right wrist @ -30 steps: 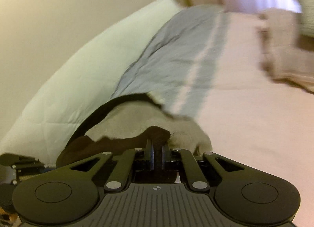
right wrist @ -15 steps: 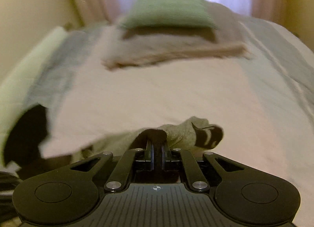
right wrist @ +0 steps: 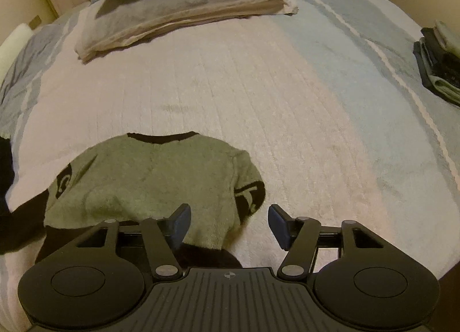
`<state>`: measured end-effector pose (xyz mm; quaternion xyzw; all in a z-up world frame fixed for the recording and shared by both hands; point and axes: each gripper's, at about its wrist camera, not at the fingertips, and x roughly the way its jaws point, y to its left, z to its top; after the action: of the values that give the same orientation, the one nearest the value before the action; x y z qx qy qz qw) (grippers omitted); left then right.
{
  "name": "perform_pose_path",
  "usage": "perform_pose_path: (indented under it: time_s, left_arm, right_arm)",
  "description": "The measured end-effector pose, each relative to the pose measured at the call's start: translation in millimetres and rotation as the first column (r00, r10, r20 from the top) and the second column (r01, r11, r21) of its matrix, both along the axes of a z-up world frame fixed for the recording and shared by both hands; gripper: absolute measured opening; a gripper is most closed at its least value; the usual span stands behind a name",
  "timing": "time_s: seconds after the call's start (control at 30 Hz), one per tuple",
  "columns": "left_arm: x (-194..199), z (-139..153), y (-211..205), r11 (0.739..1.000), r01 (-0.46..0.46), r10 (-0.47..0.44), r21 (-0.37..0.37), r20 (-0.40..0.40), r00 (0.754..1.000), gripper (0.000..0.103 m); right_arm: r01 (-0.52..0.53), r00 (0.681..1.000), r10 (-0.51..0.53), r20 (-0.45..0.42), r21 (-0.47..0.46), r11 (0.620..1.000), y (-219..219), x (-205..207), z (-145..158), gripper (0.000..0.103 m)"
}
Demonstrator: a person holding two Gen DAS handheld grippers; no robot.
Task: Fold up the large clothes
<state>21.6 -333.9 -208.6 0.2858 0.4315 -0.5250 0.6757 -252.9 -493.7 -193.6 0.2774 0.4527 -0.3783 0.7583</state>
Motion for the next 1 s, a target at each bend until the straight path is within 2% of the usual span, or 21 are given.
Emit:
perform_pose_path:
  time_s: [0.17, 0.27, 0.37, 0.47, 0.5, 0.57, 0.7, 0.8, 0.9, 0.97, 1.0]
  left_arm:
    - [46, -35, -48, 0.999, 0.049, -0.049, 0.019, 0.002, 0.999, 0.062]
    - [70, -63, -77, 0.999, 0.034, -0.033, 0.035, -0.032, 0.999, 0.064]
    - [91, -97, -99, 0.997, 0.01, -0.004, 0.077, -0.078, 0.997, 0.067]
    - [107, -131, -108, 0.988, -0.005, 0.023, 0.152, -0.119, 0.993, 0.067]
    - [112, -140, -107, 0.984, -0.013, 0.039, 0.176, -0.143, 0.989, 0.068]
    - [121, -141, -98, 0.985, -0.048, 0.073, 0.169, -0.146, 0.987, 0.068]
    - [134, -115, -64, 0.986, -0.093, 0.113, 0.138, -0.146, 0.983, 0.071]
    - [143, -111, -42, 0.984, -0.04, 0.067, 0.174, -0.149, 0.987, 0.074]
    - [154, -132, -23, 0.973, 0.045, -0.004, 0.225, -0.182, 0.983, 0.073]
    - [156, -139, -14, 0.971, 0.095, -0.048, 0.217, -0.209, 0.977, 0.069]
    - [154, -139, -10, 0.972, 0.119, -0.073, 0.201, -0.221, 0.972, 0.057]
  right_arm:
    - [-0.062, 0.998, 0.062, -0.016, -0.035, 0.997, -28, 12, -16, 0.057]
    - [-0.104, 0.995, 0.103, -0.016, -0.019, 0.994, -46, 26, -28, 0.057]
    - [-0.169, 0.985, 0.169, 0.018, 0.017, 0.985, -58, 40, -45, 0.057]
    - [-0.245, 0.969, 0.244, 0.033, 0.054, 0.968, -63, 59, -70, 0.057]
    - [-0.265, 0.964, 0.264, 0.036, 0.06, 0.962, -63, 65, -75, 0.057]
    - [-0.295, 0.955, 0.291, 0.055, 0.069, 0.953, -60, 77, -78, 0.057]
    - [-0.323, 0.943, 0.307, 0.13, 0.138, 0.936, -39, 121, -75, 0.057]
    - [-0.362, 0.926, 0.333, 0.177, 0.171, 0.916, -7, 165, -73, 0.06]
    - [-0.339, 0.932, 0.306, 0.192, 0.169, 0.925, 18, 196, -74, 0.065]
    - [-0.286, 0.951, 0.258, 0.169, 0.165, 0.944, 31, 209, -81, 0.066]
    - [-0.253, 0.962, 0.227, 0.154, 0.173, 0.952, 37, 215, -88, 0.066]
